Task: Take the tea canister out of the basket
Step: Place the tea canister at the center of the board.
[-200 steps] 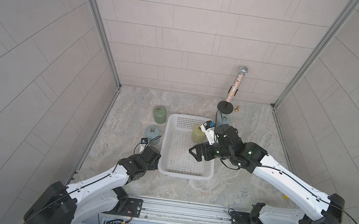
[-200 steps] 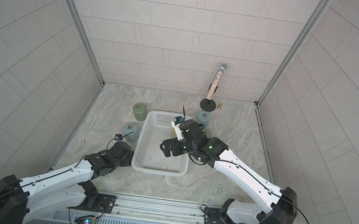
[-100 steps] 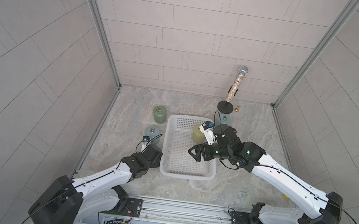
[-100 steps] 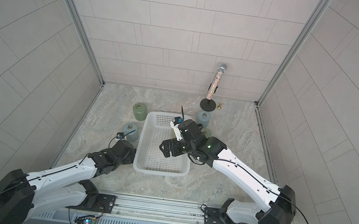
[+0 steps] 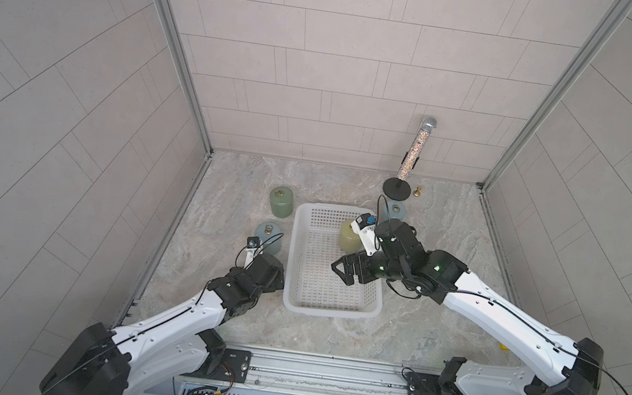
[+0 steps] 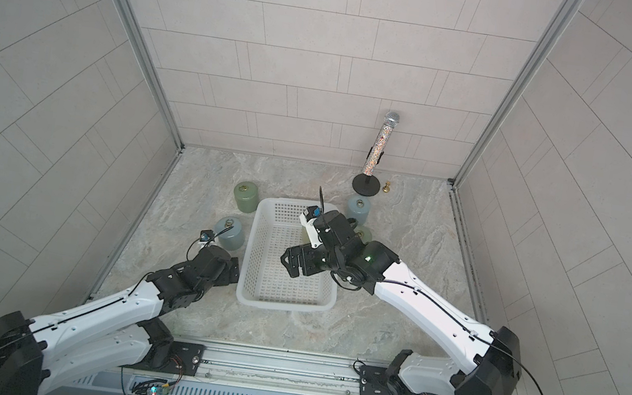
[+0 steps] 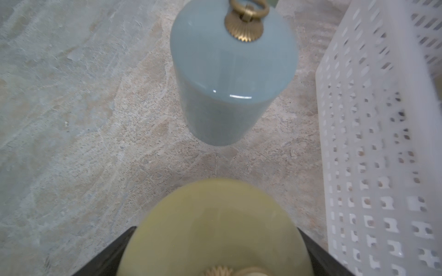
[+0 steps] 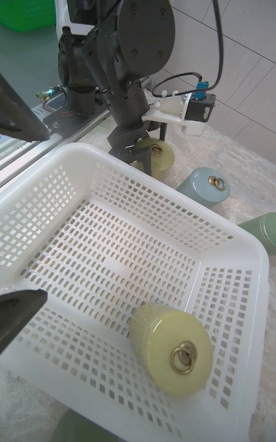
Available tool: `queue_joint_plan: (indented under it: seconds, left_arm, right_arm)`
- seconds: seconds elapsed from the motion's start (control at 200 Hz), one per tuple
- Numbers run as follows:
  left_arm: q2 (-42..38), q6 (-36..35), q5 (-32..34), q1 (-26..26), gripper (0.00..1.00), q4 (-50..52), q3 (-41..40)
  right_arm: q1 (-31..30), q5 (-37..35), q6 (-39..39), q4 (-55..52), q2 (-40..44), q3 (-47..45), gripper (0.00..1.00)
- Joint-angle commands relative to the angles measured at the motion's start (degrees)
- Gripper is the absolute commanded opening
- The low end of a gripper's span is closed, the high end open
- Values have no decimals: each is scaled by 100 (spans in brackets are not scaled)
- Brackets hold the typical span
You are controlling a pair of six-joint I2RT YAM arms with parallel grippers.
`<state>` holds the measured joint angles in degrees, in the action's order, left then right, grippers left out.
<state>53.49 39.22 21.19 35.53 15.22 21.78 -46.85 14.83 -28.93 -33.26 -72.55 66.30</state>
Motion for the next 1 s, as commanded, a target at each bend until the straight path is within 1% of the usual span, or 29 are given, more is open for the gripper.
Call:
queue_joint_plan:
  seconds: [0.0,0.365,0.6,0.705,0.79,0.936,0.996]
  left_arm:
    - [-132,-38,238,-13,100,200,228]
    - [-198,-141,358,-19,100,641,696]
    - [-378,-213,403,-14,100,1366,1389]
    - [-444,-398,-45,-13,100,1524,1740]
    - [-451,-617,-611,-13,100,1541,1983]
    - [-523,-812,-1305,-11,100,1648,2327]
    - [-580,-859,-1484,-13,100,1712,2443]
  right_arm:
    - [-26,-73,19,-13,-16,89,100]
    - [-26,-125,-25,6,-12,90,100]
    - [-25,-755,-112,-195,-79,95,100]
    - [-16,-1148,-163,-254,-165,103,100]
    - [24,-1418,-226,-329,-320,156,100]
    - [140,-1769,-381,-382,-735,293,100]
    - [174,-1944,-411,-375,-934,374,100]
